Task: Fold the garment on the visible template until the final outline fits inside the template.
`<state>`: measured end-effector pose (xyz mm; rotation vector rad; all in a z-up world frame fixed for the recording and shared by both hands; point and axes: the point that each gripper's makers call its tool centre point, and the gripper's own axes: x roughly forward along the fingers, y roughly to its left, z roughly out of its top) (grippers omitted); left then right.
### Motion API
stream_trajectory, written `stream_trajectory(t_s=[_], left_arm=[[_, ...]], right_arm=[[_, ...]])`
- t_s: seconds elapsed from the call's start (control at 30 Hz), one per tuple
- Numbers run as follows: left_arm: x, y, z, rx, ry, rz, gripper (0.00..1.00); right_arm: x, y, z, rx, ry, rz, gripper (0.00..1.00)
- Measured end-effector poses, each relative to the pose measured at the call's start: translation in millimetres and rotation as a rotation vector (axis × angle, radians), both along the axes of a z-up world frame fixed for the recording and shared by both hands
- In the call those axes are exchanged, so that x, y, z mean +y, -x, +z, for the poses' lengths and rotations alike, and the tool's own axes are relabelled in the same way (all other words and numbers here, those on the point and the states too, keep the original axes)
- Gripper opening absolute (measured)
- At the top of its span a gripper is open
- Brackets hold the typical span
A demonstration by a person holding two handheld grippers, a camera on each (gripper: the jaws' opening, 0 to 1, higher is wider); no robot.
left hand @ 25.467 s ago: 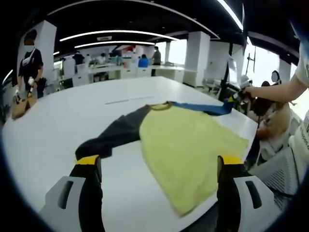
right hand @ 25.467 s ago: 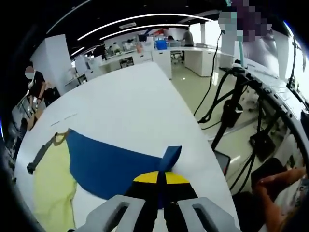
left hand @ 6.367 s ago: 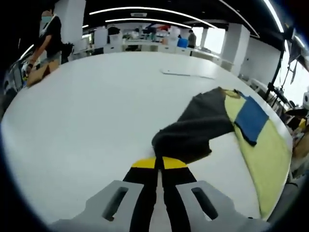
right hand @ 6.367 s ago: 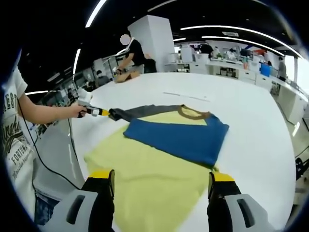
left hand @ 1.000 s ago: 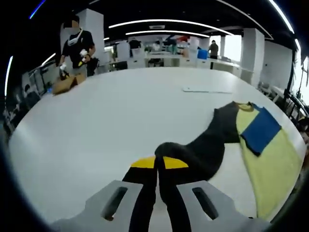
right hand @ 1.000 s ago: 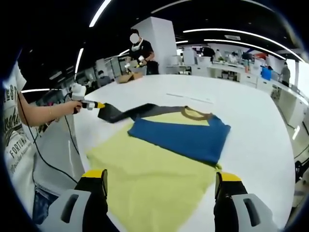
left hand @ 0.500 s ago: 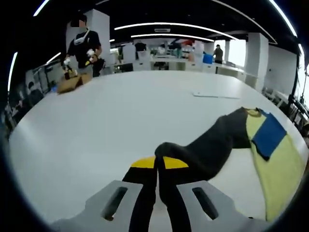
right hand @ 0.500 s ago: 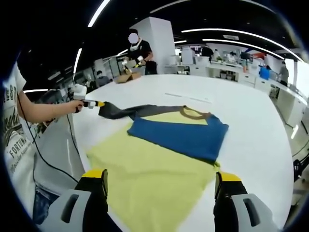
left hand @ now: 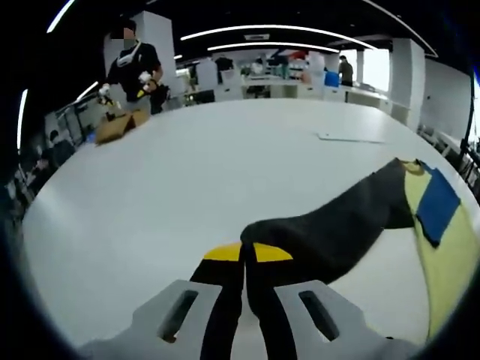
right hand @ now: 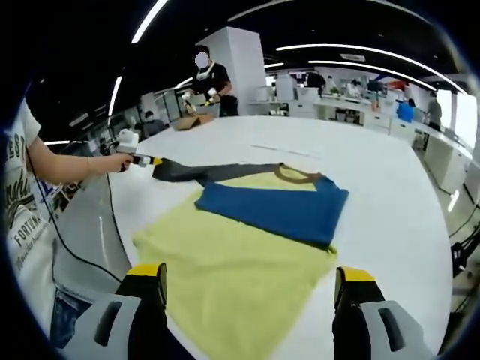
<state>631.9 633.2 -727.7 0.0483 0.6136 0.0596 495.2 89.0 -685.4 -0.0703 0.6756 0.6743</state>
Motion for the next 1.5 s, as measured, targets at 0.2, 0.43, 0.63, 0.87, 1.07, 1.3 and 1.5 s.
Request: stream_trajectory(t_s=[0.2, 0.43, 0.63, 0.87, 1.07, 1.3, 1.5], left_arm=[[5.8, -5.0, -9.5, 0.029, -0.006, 0.009, 0.01], [10.7, -7.3, -20.3, 0.054, -0.020, 0.018, 0.01], [11.4, -11.0, -16.2, 0.035, -0.038, 0.016, 0.03], [-0.3, -8.5, -13.5, 0.021, -0.009, -0.018, 0.16], [5.0, 0.1, -21.3, 0.028, 0.024, 0.039, 0.25], [9.7, 10.2, -34.0, 0.039, 0.076, 0.091, 0.25], [10.4, 14.8, -39.1, 0.063, 0.043, 0.100, 0.21]], right_arm=[[-4.8, 2.3, -3.2, 0.011, 0.001, -0.025, 0.91], [-10.3, 1.7, -3.7, 0.019, 0.005, -0.050, 0.91], [-10.6, 2.5, -3.2, 0.022, 0.011, -0.045, 0.93], [-8.2, 4.0, -5.1, 0.026, 0.008, -0.042, 0.93], [-6.0, 5.1, -5.4, 0.029, 0.008, -0.035, 0.93], [-6.8, 5.8, -5.4, 0.032, 0.013, -0.034, 0.93], [-5.8, 6.3, -5.7, 0.034, 0.011, -0.033, 0.93]])
